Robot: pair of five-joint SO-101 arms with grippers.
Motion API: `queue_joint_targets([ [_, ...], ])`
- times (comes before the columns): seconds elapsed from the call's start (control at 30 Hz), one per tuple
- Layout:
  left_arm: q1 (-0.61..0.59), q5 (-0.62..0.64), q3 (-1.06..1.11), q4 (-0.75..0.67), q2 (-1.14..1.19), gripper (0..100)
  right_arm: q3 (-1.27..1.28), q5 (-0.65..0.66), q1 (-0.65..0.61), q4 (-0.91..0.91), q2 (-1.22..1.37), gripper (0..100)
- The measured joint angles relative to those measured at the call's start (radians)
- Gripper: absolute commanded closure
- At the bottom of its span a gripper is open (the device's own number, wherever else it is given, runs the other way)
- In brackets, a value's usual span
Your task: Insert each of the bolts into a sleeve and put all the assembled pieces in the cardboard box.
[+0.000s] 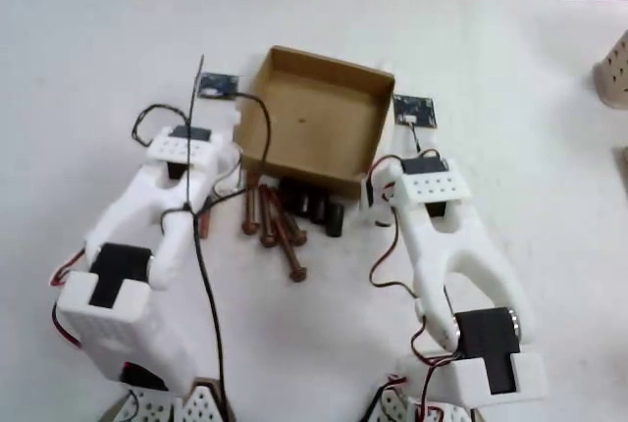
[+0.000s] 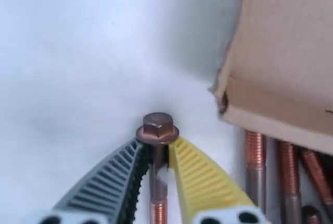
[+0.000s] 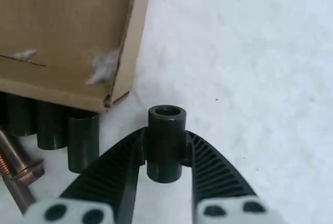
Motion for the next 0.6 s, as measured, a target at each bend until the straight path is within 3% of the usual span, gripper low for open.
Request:
queue_joint_targets([
  [0.1,-0.020,-0.015,0.000,-0.031,0.000,98,0.000,0.000,0.000,0.000,0.000,98.1],
  [0.37,-0.025,-0.239,0.031,-0.092,-0.072,98,0.003,0.000,0.000,0.000,-0.006,98.1],
  [0.6,-0.048,-0.256,0.212,-0.347,-0.150,98,0.012,0.000,-0.048,-0.006,-0.006,98.1],
])
